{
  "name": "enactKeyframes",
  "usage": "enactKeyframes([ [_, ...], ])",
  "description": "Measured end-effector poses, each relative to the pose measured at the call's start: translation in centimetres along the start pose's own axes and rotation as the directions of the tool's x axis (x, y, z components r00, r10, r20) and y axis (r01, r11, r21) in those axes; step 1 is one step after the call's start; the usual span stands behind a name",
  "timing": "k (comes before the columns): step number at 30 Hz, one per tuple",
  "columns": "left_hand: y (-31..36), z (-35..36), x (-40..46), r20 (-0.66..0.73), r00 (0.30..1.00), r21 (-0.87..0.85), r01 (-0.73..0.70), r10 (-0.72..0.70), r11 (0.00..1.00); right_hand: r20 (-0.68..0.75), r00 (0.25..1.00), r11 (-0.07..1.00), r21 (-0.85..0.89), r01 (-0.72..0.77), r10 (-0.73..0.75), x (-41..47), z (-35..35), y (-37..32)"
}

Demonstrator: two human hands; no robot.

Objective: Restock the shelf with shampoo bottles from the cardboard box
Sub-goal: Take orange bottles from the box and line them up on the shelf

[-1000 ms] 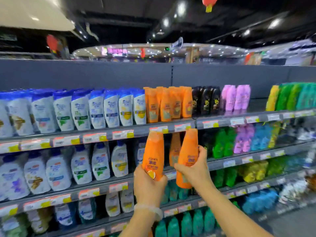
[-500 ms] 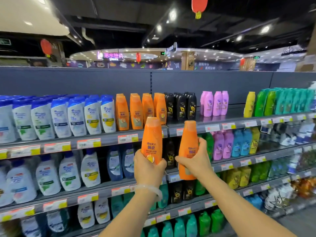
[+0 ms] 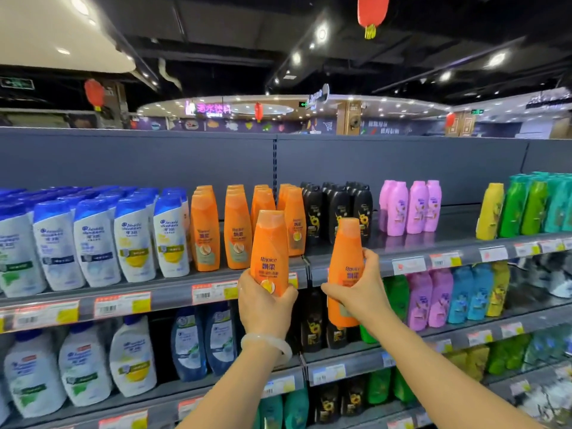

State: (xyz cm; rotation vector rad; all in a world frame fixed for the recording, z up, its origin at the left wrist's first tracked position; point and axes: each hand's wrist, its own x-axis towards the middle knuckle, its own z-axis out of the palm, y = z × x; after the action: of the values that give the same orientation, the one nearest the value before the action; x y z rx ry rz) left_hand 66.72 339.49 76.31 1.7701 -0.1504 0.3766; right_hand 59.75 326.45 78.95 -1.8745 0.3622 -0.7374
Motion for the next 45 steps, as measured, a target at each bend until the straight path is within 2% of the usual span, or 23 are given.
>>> enactKeyframes([
  [10, 0.3, 5.0, 4.6, -0.118, 0.992, 0.042, -0.038, 0.043, 0.998, 0.095, 0.991, 0.995, 0.034, 0.088, -0.091, 8.5, 0.5, 1.6],
  [17, 1.9, 8.9, 7.8, -0.210, 0.974, 0.011, -0.083, 0.083, 0.997, 0.201, 0.965, 0.984, 0.100, 0.148, -0.166, 14.5, -0.9, 2.3],
  [22, 2.0, 10.9, 9.5, -0.336, 0.939, 0.131, -0.033, 0.075, 0.991, 0.265, 0.943, 0.974, 0.157, 0.164, -0.201, 17.6, -0.9, 3.2],
  [26, 1.7, 11.7, 10.3, -0.384, 0.920, 0.148, -0.025, 0.081, 0.989, 0.328, 0.919, 0.967, 0.199, 0.161, -0.220, 18.7, -0.3, 3.5],
  [32, 1.2, 12.1, 10.8, -0.482, 0.876, 0.217, 0.100, 0.018, 0.971, 0.384, 0.893, 0.960, 0.236, 0.150, -0.234, 19.7, 1.3, 3.9],
  [36, 0.4, 12.0, 11.1, -0.498, 0.867, 0.199, 0.095, 0.017, 0.975, 0.391, 0.886, 0.957, 0.239, 0.164, -0.250, 20.1, 2.1, 4.0],
  [40, -0.3, 12.3, 10.9, -0.542, 0.840, 0.228, 0.179, -0.028, 0.957, 0.386, 0.887, 0.957, 0.232, 0.173, -0.254, 20.5, 2.7, 4.2],
  [45, -0.8, 12.5, 11.2, -0.546, 0.834, 0.151, 0.193, -0.080, 0.970, 0.370, 0.891, 0.955, 0.236, 0.182, -0.262, 20.8, 3.4, 4.4],
])
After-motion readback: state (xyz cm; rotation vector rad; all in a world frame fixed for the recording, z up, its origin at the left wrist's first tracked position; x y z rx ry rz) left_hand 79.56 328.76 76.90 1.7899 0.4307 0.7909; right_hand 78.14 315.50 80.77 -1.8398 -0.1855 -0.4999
